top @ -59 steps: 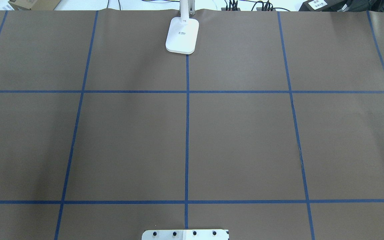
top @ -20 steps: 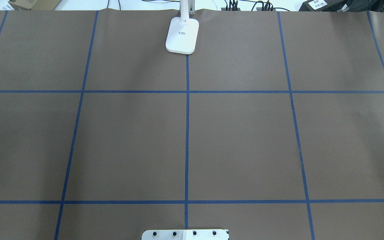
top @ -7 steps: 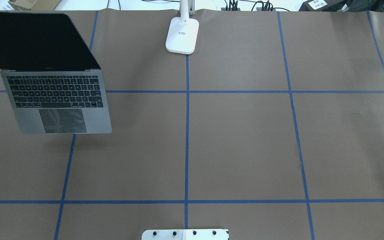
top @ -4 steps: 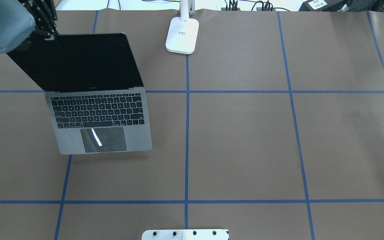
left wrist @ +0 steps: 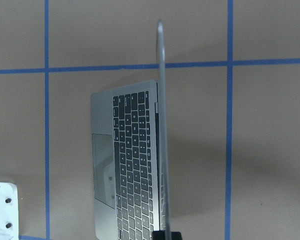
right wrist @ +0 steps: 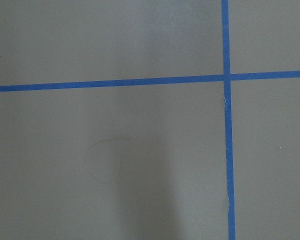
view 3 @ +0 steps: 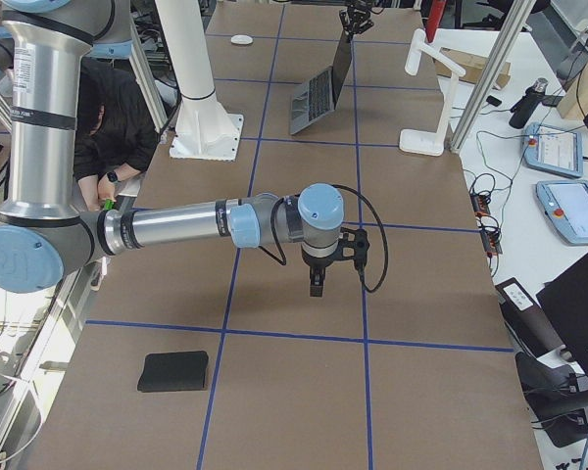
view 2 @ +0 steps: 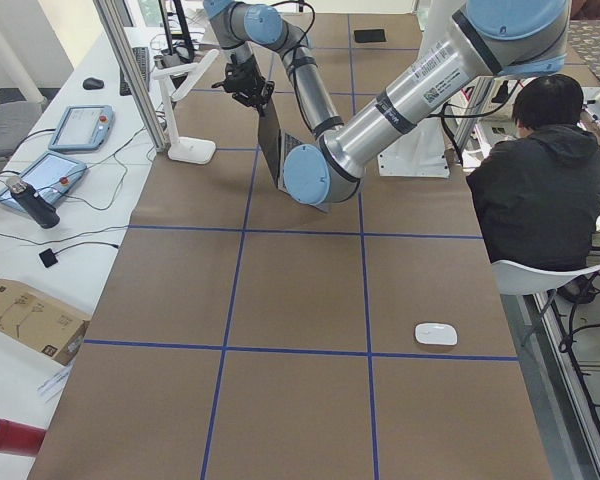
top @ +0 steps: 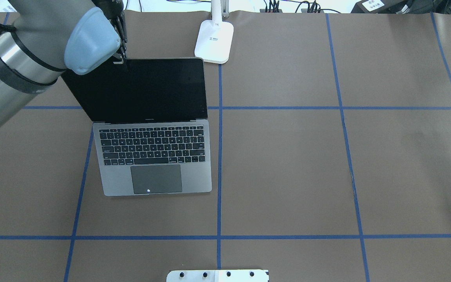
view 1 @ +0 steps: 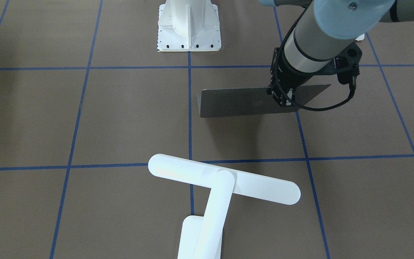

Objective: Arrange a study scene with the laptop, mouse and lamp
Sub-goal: 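Slide the laptop farther from the robot, beside the lamp, with the left gripper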

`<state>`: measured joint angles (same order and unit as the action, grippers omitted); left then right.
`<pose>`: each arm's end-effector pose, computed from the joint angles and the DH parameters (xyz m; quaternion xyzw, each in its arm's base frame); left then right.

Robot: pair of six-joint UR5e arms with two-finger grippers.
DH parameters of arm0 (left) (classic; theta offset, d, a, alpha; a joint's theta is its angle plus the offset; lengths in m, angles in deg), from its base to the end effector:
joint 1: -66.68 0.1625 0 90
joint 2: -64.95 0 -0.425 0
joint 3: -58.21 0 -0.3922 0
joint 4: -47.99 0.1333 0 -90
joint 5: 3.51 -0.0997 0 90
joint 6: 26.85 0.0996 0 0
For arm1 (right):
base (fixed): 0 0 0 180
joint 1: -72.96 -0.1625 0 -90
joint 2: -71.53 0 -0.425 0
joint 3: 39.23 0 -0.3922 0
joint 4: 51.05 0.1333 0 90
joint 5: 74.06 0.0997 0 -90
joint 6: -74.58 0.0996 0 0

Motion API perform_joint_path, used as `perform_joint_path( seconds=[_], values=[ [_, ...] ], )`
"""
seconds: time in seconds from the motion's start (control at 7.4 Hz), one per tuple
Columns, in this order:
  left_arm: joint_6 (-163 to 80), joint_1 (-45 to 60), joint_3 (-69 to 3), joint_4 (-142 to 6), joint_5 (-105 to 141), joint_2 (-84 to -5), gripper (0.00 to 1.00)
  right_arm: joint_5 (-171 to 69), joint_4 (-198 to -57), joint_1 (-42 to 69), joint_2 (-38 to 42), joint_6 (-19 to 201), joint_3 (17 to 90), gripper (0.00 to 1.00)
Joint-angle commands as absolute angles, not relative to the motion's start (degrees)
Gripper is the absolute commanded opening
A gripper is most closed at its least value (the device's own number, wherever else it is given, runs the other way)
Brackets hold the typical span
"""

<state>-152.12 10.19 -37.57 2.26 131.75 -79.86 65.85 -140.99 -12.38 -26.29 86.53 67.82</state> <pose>0.3096 -0.5809 0.1050 -0.3502 0.1989 -0.6179 0.6753 0.0213 -0.4412 0.5678 0.0119 -0.4267 0.0234 0.9040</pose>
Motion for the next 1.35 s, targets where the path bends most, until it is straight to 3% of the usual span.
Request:
perform_joint_path(
  seconds=[0.0,0.81,1.22],
  values=[
    [-152.4,11.1,-31.8,-0.7,130.8,-82.1,0.00,66.0,-141.1,-12.4,-26.3,86.5,67.7,1.00],
    [-158.1,11.2,-17.2,-22.6,128.4,-81.9,0.00,67.0,-141.1,-12.4,-26.8,86.5,67.6,1.00],
    [-158.4,11.2,-13.7,-28.2,127.7,-81.7,0.00,67.2,-141.1,-12.4,-26.8,86.5,67.6,1.00]
  ],
)
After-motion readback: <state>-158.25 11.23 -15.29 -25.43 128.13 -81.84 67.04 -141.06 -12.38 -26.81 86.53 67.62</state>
